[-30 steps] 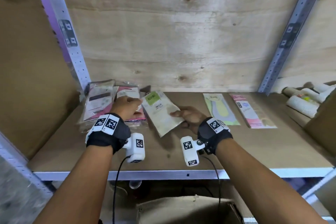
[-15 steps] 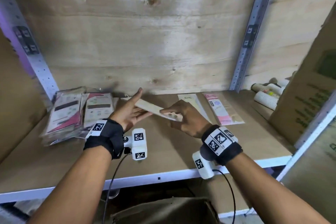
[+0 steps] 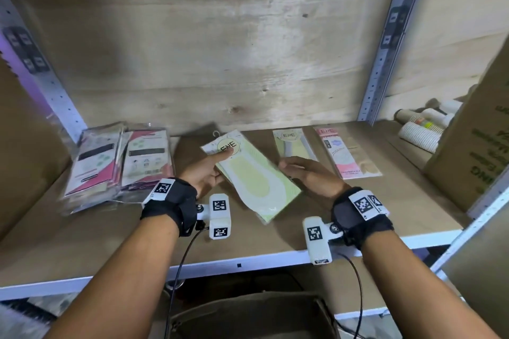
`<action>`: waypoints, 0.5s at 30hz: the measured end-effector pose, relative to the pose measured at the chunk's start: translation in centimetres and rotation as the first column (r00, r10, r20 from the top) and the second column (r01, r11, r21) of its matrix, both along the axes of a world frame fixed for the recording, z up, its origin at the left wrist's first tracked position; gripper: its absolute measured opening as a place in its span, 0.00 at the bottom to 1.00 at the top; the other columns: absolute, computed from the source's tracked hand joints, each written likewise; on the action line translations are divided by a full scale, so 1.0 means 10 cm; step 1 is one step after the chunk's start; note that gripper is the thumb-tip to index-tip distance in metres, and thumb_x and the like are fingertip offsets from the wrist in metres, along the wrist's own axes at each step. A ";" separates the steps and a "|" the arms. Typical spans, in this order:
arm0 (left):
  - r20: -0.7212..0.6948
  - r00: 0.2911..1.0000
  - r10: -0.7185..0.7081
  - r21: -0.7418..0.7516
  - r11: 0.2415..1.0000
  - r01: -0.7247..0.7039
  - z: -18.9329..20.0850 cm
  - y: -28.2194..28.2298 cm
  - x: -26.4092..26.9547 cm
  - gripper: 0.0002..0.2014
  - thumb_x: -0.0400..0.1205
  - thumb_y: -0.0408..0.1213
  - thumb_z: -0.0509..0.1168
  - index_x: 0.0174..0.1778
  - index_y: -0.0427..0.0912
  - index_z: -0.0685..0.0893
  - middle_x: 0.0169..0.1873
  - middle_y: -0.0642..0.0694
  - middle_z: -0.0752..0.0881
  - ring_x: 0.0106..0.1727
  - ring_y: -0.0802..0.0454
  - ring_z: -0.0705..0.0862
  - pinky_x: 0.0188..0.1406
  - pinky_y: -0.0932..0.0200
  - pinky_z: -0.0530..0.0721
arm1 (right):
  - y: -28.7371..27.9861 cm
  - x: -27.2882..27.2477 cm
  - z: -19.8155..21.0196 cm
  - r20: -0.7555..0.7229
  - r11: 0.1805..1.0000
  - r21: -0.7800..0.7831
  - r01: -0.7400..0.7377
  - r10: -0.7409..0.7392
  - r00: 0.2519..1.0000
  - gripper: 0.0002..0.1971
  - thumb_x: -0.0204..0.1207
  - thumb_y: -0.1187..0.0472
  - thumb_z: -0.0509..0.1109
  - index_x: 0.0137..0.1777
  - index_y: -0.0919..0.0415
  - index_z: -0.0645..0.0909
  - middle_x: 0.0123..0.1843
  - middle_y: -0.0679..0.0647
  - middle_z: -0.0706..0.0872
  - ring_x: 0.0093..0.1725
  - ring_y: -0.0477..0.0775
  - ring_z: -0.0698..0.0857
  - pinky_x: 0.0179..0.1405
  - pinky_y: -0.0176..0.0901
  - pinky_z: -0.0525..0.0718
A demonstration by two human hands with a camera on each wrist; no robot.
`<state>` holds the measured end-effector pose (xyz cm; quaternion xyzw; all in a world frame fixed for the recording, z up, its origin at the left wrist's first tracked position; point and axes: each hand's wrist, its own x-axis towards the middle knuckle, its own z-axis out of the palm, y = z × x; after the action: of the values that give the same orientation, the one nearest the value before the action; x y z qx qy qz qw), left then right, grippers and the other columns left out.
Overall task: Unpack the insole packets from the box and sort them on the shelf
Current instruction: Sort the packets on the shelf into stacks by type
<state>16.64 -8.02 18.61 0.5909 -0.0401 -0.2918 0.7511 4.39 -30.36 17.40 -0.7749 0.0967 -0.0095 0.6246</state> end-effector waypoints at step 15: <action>0.379 0.926 0.003 0.364 0.919 -0.152 -0.01 0.11 0.24 0.18 0.79 0.48 0.73 0.57 0.38 0.89 0.50 0.41 0.93 0.48 0.48 0.90 0.35 0.68 0.86 | -0.22 -0.09 -0.16 -0.078 0.973 -0.038 -0.226 0.223 0.972 0.13 0.75 0.65 0.77 0.58 0.59 0.84 0.56 0.61 0.91 0.55 0.52 0.88 0.71 0.50 0.79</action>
<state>19.00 -6.95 18.52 0.7729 -0.0990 -0.1468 0.6094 3.51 -32.59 15.80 -0.7951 0.0310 0.0873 0.5994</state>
